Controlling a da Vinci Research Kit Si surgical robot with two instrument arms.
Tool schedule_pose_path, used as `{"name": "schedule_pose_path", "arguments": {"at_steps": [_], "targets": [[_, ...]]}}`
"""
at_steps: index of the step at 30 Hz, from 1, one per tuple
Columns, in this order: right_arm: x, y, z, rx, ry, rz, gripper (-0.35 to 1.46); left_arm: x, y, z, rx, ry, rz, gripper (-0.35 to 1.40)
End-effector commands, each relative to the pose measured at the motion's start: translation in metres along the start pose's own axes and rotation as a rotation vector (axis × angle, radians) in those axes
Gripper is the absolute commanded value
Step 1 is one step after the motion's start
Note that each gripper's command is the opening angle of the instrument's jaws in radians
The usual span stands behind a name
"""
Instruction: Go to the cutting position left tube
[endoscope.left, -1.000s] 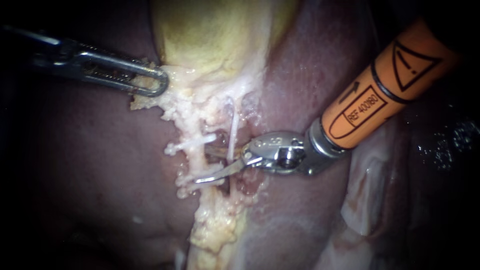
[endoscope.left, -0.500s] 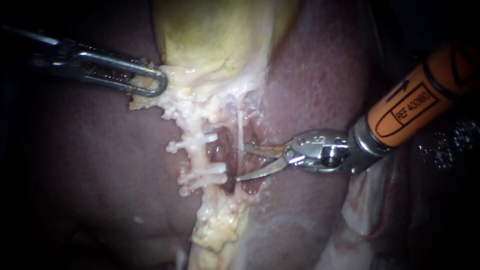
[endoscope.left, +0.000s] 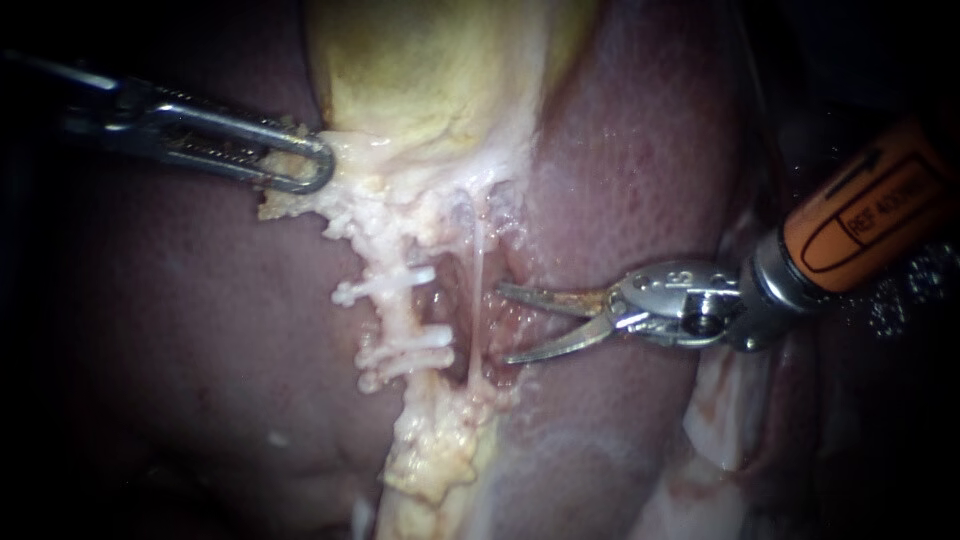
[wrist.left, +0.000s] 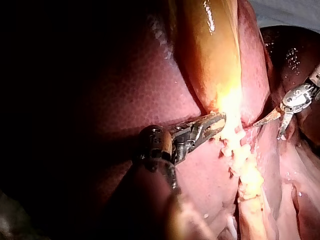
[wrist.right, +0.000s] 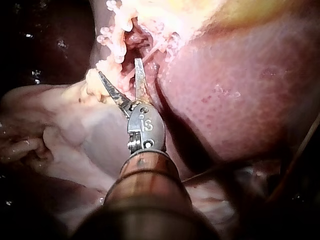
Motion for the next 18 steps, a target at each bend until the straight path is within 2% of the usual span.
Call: {"name": "schedule_pose_path", "arguments": {"at_steps": [1, 7, 18], "targets": [[0.0002, -0.0003, 0.0, 0.006, -0.001, 0.0, 1.21, 0.0, 0.0, 0.0, 0.0, 0.0, 0.0, -0.35], [0.0007, -0.0005, 0.0014, 0.026, -0.004, 0.001, 1.2, 0.0, 0.0, 0.0, 0.0, 0.0, 0.0, -0.35], [-0.0009, 0.0016, 0.0048, 0.037, -0.011, 0.002, 1.23, 0.0, 0.0001, 0.0001, 0.001, 0.0, 0.0, -0.35]]}}
